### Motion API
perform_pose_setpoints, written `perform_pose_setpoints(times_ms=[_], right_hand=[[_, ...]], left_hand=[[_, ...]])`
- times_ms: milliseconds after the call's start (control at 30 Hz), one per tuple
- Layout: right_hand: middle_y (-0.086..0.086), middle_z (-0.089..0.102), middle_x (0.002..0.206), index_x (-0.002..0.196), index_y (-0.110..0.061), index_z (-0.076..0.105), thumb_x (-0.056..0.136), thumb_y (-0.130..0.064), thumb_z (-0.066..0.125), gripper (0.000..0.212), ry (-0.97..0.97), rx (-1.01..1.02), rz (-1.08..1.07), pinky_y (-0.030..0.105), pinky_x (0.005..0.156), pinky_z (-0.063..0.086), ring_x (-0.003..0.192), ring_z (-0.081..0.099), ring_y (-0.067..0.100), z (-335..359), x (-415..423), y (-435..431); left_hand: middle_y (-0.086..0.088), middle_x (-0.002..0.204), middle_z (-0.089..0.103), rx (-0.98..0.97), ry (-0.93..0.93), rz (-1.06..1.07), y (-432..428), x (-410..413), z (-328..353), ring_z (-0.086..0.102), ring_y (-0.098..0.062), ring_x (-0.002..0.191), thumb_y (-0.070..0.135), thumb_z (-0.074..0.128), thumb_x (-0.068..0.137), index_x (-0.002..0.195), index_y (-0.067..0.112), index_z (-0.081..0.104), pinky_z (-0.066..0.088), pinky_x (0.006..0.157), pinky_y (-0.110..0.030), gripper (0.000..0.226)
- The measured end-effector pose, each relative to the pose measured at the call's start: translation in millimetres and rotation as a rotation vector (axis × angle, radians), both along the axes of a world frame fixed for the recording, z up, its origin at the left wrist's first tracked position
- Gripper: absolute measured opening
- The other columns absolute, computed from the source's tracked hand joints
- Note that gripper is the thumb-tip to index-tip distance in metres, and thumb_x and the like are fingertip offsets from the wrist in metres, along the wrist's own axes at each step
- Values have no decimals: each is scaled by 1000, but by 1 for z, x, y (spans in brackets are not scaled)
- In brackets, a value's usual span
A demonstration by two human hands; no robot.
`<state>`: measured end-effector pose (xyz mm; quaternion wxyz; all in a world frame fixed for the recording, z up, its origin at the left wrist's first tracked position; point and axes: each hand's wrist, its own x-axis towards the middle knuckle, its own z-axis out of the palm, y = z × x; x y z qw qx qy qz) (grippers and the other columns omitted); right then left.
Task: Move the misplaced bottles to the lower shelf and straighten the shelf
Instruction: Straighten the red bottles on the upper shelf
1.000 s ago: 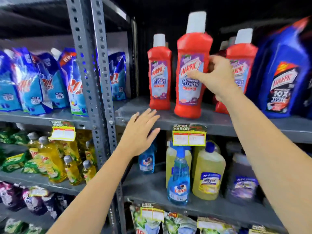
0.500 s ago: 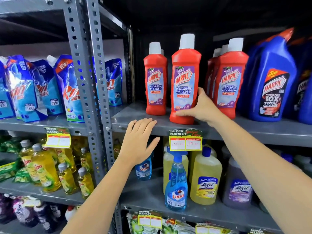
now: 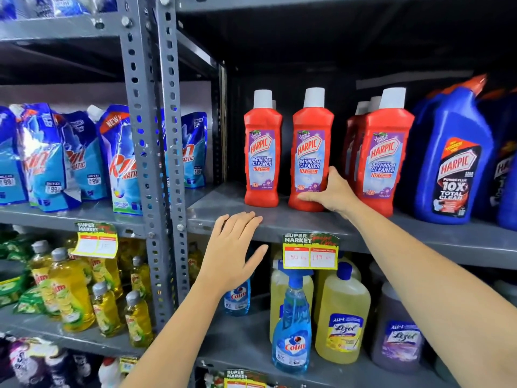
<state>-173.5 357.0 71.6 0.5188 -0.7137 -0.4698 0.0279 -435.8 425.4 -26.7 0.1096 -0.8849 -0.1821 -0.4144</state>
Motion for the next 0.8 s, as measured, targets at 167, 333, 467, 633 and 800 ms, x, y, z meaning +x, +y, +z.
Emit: perform_pose_setpoints(times_ms=[167, 333, 467, 633, 800], right_hand=[[4, 62, 132, 136, -16, 44, 67, -21, 90, 83, 76, 20, 117, 37, 103, 48, 118, 59, 19, -6, 7, 0], [4, 61, 131, 137, -16, 43, 73, -11, 85, 77, 131, 3, 188, 30, 98, 46, 116, 58, 17, -4, 11, 0], [4, 59, 132, 139, -16, 41, 74, -12, 84, 78, 142, -5, 185, 34, 103, 46, 118, 56, 17, -3, 9, 0], [5, 57, 137, 140, -15, 38, 77, -15, 83, 78, 137, -18, 183, 32, 102, 45, 119, 55, 17, -3, 6, -3], [6, 54, 142, 143, -15, 35, 79, -23, 82, 79, 115, -56, 156, 40, 109, 44, 128, 52, 20, -6, 5, -4]], left_hand=[[-5, 140, 54, -2, -7, -7, 1, 1, -1, 44, -22, 131, 44, 47, 96, 138, 13, 48, 25, 114, -41, 52], [-5, 139, 54, 2, -23, -9, 2, 2, -2, 44, -22, 131, 43, 49, 96, 137, 13, 49, 25, 114, -41, 51], [-4, 140, 53, 4, -23, -4, 3, 3, -3, 43, -22, 131, 43, 49, 96, 137, 14, 48, 25, 114, -42, 51], [-5, 139, 53, 24, -23, -1, 5, 3, -4, 43, -22, 131, 43, 51, 95, 137, 14, 48, 26, 114, -42, 51], [-5, 140, 52, 32, -20, 14, 3, 4, -6, 42, -23, 131, 43, 51, 95, 138, 14, 46, 22, 116, -43, 52]])
